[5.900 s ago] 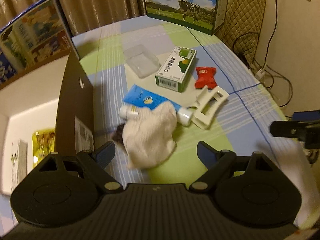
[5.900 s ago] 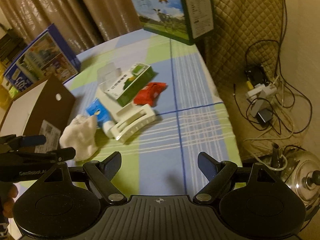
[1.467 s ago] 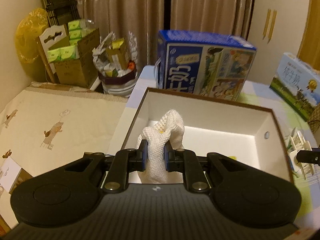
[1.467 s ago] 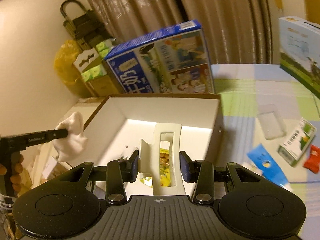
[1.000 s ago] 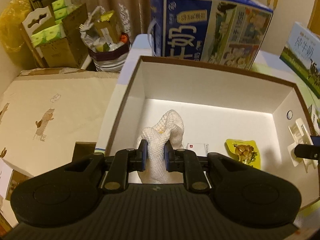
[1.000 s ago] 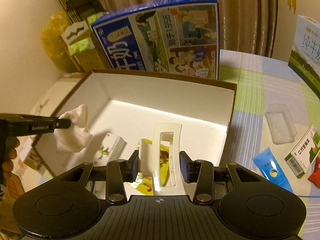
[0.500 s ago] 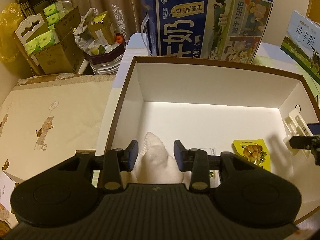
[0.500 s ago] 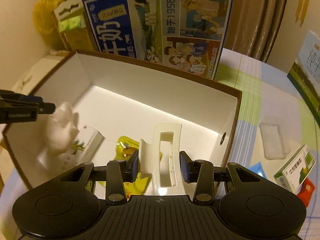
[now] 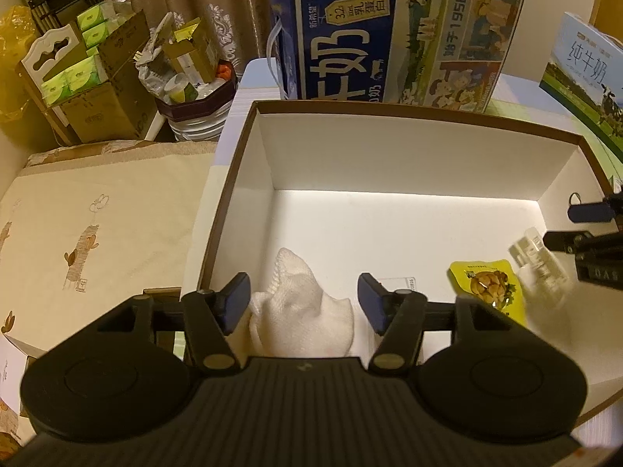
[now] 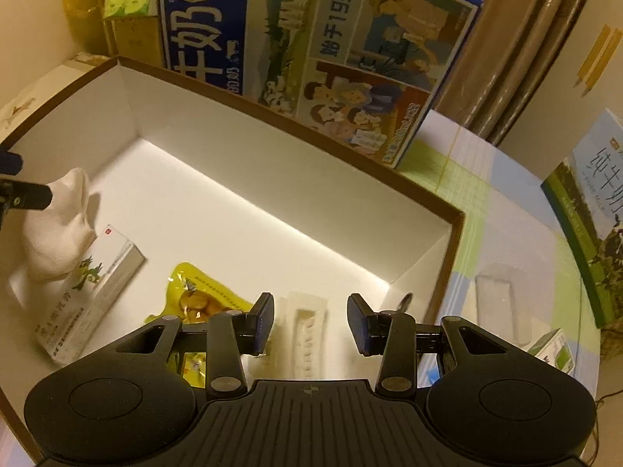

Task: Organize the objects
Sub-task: 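Open the left tool to drop the cloth while the right tool releases the clip, then withdraw both tools from the brown box, then move both tools over the table toward the brown scrunchie and pill bottle, then grasp the brown scrunchie with the left tool, then lift the scrunchie with the left tool while the right tool grasps the white pill bottle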

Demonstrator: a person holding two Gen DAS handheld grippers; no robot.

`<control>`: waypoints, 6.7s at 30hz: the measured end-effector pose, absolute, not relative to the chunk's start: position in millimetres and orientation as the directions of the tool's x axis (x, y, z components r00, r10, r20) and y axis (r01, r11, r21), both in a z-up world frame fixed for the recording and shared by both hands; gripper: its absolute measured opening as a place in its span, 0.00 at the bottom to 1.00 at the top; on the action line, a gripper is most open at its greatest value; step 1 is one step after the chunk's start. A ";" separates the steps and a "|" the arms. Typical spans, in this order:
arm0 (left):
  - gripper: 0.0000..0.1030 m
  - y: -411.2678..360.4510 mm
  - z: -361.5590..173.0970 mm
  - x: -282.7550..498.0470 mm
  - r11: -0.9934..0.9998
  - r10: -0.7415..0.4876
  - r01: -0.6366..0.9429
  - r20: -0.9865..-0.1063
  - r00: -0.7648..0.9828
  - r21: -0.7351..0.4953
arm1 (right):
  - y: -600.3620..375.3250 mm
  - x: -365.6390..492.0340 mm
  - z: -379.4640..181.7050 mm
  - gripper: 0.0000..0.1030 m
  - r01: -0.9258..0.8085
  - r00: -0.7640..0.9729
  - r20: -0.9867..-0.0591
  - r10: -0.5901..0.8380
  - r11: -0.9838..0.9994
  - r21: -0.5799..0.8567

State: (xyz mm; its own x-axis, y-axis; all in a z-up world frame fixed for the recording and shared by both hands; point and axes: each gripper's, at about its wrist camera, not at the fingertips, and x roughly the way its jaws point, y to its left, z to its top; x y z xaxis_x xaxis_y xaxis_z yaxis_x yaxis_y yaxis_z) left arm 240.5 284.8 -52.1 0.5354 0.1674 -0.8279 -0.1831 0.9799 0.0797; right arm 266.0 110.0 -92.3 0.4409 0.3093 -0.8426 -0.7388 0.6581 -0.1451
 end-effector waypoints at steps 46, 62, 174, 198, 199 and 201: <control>0.82 197.4 10.4 100.2 0.968 0.134 -0.249 -0.812 0.568 -0.015 | -25.8 140.2 -7.0 0.54 -0.711 0.354 -0.739 0.573 0.678 0.185; 0.82 151.7 -0.1 76.2 0.972 0.119 -0.235 -0.840 0.529 -0.011 | -57.8 121.7 -16.0 0.55 -0.724 0.298 -0.759 0.580 0.655 0.216; 0.20 24.4 -52.3 114.1 0.930 0.194 -0.366 -0.830 0.524 -0.014 | -193.6 287.6 -84.3 0.55 -0.676 0.302 -0.774 0.557 0.697 0.238; 0.20 176.1 -41.0 42.5 0.690 0.490 -0.721 -0.778 0.393 0.071 | -69.6 291.0 -133.8 0.46 -0.889 0.233 -0.781 0.579 0.452 0.071; 0.20 179.2 -41.7 42.0 0.689 0.489 -0.722 -0.780 0.390 0.072 | -65.6 291.1 -136.7 0.44 -0.890 0.232 -0.786 0.574 0.451 0.066; 0.20 184.2 -43.2 41.9 0.689 0.486 -0.721 -0.785 0.385 0.072 | -58.6 290.7 -142.6 0.42 -0.891 0.235 -0.796 0.557 0.452 0.053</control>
